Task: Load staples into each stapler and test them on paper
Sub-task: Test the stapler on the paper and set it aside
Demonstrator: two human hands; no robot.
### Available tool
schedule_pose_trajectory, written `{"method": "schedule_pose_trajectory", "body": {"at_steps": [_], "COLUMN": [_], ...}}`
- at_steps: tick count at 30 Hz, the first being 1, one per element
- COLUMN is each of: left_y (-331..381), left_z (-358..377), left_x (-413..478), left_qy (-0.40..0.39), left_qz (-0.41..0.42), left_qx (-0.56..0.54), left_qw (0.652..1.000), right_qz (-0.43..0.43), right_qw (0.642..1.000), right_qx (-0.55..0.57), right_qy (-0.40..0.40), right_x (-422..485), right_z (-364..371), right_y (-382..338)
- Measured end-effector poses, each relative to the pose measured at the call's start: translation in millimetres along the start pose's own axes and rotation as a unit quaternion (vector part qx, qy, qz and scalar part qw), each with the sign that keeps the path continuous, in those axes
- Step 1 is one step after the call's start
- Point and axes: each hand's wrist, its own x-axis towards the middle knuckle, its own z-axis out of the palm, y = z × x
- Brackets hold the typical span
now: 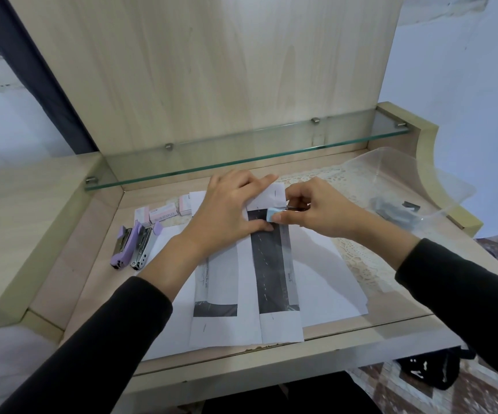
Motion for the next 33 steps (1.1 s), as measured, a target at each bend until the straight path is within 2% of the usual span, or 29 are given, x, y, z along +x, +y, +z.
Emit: {"method": "schedule_pose_trajectory", "body": {"at_steps": [6, 19, 23, 27, 33], "left_y": [-1.9, -0.1, -0.1, -5.5, -15.7], "left_z": [-1.3, -0.8, -2.7, -6.2, -8.0], "left_x": [-5.5, -3.0, -2.5, -3.0, -3.0], "left_qy": [0.008, -0.018, -0.038, -0.049, -0.076], "left_qz": [0.006, 0.008, -0.012, -0.030, -0.056], "left_qx": [0.062, 0.058, 0.053, 0.045, 0.026], "left_qw": [0.998, 0.998, 0.998, 0.997, 0.995], "right_qz": [-0.008, -0.012, -0.012, 0.021, 0.113], "right_qw": [1.000, 0.997, 0.999, 0.999, 0.993], "right_qx": [-0.017, -0.064, -0.039, -0.003, 0.030], "right_qy": [0.007, 0.028, 0.010, -0.025, 0.036], "right_x": [-0.1, 2.4, 0.2, -3.0, -9.3], "right_z": [-0.3, 1.8, 2.0, -3.4, -18.8], "right_y": [1.3, 2.3, 3.0, 5.4, 21.2]}}
